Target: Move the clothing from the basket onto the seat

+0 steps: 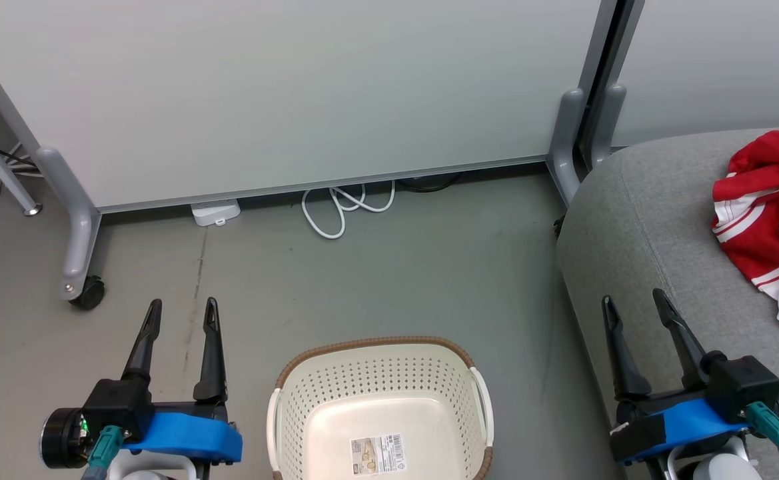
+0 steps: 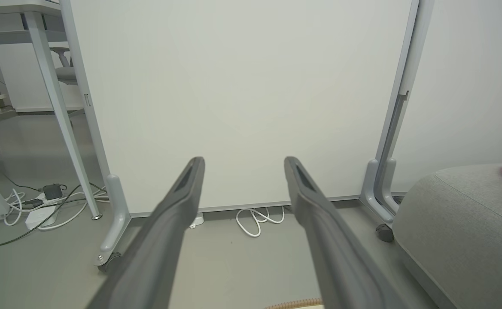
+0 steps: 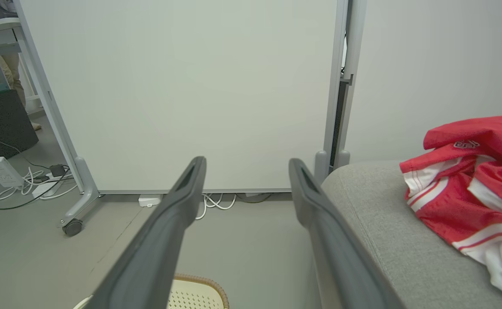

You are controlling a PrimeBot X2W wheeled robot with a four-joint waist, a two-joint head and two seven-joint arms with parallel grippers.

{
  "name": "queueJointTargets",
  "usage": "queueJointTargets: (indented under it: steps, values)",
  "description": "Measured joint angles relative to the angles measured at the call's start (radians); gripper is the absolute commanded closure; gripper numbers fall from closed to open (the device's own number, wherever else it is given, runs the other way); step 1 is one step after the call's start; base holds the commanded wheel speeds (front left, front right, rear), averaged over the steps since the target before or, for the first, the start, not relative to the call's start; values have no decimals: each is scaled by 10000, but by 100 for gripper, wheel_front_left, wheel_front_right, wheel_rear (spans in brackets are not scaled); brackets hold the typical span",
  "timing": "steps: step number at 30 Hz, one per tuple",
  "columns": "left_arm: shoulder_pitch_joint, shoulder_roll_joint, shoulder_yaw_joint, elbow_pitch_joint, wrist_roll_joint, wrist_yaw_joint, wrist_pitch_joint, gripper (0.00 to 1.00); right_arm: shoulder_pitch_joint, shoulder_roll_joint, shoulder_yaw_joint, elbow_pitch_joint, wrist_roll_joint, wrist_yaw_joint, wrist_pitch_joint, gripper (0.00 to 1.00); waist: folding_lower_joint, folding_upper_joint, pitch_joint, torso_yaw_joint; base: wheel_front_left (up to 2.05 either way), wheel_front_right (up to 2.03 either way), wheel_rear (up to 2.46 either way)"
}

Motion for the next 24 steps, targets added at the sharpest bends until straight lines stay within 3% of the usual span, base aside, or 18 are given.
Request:
queueJointTargets:
  steps: [12, 13, 20, 24]
  values:
    - [0, -52, 132, 150, 86, -82, 0, 0, -5, 77, -36, 182, 27, 0, 0, 0, 1, 0, -11, -2, 0, 0, 0]
    - [-1, -52, 142, 150, 90, -84, 0, 100, -5, 82, -35, 188, 29, 0, 0, 100, 1, 0, -13, -4, 0, 0, 0]
    - [446, -92, 125, 748, 6, -86, 111, 100, 206, 107, -27, 777, 61, 0, 50, 100, 1, 0, -19, -11, 0, 0, 0]
    - [460, -104, 209, 807, -748, -86, 353, 100, 215, 109, -84, 813, 817, 0, 268, 100, 1, 0, -31, -28, 0, 0, 0]
